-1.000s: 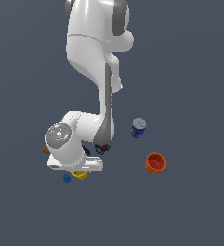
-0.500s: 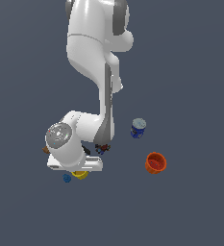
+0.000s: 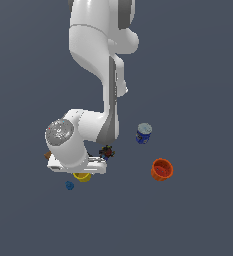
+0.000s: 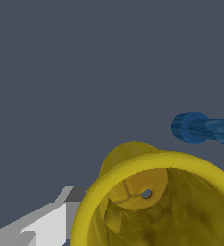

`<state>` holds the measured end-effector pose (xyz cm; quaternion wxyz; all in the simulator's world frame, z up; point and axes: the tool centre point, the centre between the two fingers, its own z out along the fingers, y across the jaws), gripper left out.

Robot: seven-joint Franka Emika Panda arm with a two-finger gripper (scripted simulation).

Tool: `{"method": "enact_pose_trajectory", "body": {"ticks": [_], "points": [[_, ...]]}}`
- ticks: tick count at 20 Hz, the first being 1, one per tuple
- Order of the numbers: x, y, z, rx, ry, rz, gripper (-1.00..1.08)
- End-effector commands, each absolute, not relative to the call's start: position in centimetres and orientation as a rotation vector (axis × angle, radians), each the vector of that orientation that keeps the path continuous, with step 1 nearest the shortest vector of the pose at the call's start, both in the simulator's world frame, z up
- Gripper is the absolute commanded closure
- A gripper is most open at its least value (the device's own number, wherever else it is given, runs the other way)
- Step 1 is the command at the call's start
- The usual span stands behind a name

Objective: Pick up a designated object from a clutter of objects.

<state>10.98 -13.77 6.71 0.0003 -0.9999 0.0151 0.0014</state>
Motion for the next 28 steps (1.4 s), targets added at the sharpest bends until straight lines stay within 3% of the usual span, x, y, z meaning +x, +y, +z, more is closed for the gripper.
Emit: {"method": "enact_pose_trajectory", "body": {"ticks": [1,28], "points": [[10.5,-13.8,8.0,-3.141,0.047,0.001,1.08],[-1.0,-14.2,31.2,-3.14,0.048,0.0,1.08]]}}
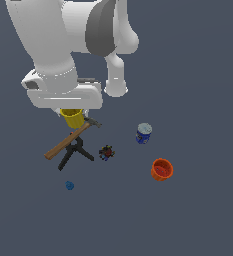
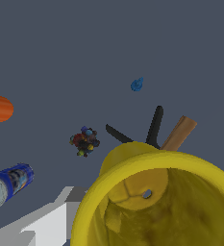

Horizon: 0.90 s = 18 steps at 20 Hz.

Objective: Pick up a designated object from a clutter of objects.

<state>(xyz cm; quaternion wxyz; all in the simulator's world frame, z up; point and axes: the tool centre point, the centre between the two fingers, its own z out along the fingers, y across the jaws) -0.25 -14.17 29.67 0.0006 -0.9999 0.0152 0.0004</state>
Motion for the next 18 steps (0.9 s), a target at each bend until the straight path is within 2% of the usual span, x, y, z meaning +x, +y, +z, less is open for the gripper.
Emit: {"method": "enact_pose_trajectory", "body": {"ticks": [1,10,18], "points": [[-1.4,-14.2,32.1,-3.14,0.048,0.0,1.08],[-4.1,-14.4,38.3,-3.141,0.048,0.0,1.08],[-4.8,-14.5,40.3,-3.141,0.048,0.0,1.08]]}}
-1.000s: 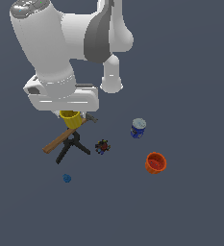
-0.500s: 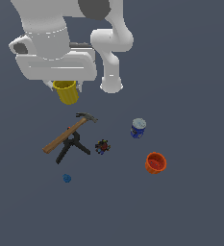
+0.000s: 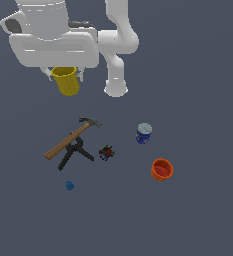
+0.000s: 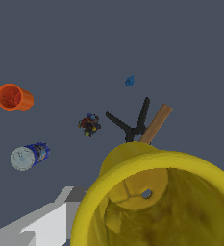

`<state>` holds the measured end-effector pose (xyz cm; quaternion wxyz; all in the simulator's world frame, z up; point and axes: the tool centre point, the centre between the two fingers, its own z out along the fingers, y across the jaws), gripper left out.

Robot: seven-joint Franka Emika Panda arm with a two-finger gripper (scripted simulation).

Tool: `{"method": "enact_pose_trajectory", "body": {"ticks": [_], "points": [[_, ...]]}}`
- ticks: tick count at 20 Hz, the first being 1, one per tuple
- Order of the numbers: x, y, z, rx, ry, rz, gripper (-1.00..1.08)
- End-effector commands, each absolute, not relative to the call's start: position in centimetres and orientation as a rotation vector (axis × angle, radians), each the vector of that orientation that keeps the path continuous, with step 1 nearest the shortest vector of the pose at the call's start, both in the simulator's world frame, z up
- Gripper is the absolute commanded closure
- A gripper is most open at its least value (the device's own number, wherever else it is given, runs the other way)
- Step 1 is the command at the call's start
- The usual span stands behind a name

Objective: Pick up a designated object from a clutter of objects.

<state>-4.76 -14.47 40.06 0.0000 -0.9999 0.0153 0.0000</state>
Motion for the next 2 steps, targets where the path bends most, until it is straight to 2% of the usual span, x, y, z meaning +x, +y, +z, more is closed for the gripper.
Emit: {"method": "enact_pose_trajectory", "body": {"ticks": [1,2], "points": [[-4.77,-14.49,40.29,-3.141,0.048,0.0,1.08],[-4.76,-14.49,40.28,-3.141,0.048,0.0,1.08]]}}
